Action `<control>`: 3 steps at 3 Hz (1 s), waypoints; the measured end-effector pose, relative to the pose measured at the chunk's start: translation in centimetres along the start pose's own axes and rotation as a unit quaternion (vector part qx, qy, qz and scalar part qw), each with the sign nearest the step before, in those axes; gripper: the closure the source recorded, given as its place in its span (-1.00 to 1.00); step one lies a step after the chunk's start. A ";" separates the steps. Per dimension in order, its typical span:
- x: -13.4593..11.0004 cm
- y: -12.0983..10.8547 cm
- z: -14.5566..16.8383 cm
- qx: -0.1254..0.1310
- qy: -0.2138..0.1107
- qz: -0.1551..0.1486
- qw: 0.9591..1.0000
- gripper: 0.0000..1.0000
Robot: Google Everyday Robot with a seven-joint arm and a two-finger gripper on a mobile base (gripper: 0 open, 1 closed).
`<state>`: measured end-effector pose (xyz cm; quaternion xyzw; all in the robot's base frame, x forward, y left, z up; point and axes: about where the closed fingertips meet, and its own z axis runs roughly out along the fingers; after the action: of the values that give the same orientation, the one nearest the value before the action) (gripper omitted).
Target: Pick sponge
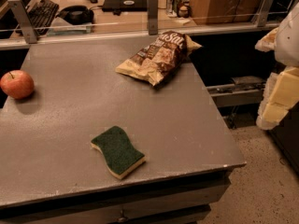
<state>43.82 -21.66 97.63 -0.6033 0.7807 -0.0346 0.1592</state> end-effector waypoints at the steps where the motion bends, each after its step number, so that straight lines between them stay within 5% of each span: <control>1: 0.0 0.0 0.0 0.000 0.000 0.000 1.000 -1.00; 2: -3.7 1.7 2.6 -0.017 -0.041 -0.011 0.999 -1.00; 3: -11.1 5.5 6.6 -0.055 -0.106 -0.024 0.993 -1.00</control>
Offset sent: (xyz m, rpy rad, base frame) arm -0.0006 0.1364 -0.0693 0.2470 0.0434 0.1509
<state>43.13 -8.67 92.32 -0.6296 0.7457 0.0688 0.2068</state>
